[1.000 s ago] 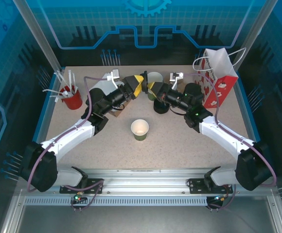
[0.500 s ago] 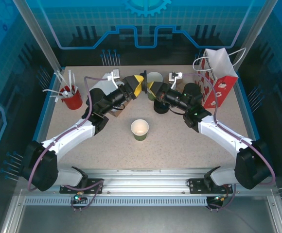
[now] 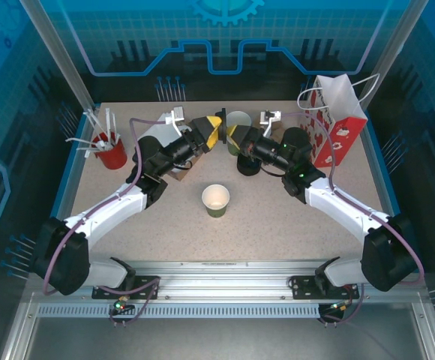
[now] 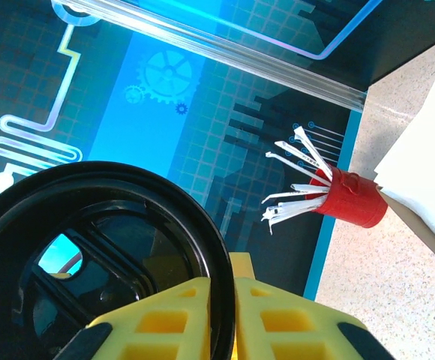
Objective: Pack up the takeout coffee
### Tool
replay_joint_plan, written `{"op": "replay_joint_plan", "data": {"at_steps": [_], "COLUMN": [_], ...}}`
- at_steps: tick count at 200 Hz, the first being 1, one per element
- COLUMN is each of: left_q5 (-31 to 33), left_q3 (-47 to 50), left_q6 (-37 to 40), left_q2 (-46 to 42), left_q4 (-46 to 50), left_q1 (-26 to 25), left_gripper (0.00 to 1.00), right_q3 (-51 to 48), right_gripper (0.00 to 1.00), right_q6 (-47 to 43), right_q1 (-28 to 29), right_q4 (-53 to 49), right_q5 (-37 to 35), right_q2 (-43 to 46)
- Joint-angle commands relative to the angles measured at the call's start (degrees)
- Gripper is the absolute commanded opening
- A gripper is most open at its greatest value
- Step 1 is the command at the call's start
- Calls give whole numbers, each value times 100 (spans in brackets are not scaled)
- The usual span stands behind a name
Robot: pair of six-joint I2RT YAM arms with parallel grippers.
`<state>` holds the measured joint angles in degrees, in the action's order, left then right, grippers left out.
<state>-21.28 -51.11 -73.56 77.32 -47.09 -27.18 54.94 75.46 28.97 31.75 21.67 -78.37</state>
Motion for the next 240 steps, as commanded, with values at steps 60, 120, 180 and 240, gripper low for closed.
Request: {"op": "replay_joint_plan", "data": {"at_steps": [60, 120, 180, 240], "left_q5": [379, 2658, 3451, 3508], "left_q3": [476, -82, -674, -1006], "left_q6": [1296, 5158, 5897, 6103], "left_q2": [-516, -1279, -579, 144], "left_q4": [1132, 5922, 7595, 7752], "left_q1": [194, -764, -1775, -1923], "left_gripper": [68, 68, 67, 66], "right_q3": [-272, 721, 394, 341], "right_gripper": [51, 69, 84, 90], "right_q6": [-1267, -5182, -5722, -5780], "right_q1": [-554, -630, -630, -621], "right_q4": [-1535, -6202, -6591, -6603], "right_q5": [-314, -1475, -1622, -1691], "right_q2": [1048, 1597, 1540, 1405]}}
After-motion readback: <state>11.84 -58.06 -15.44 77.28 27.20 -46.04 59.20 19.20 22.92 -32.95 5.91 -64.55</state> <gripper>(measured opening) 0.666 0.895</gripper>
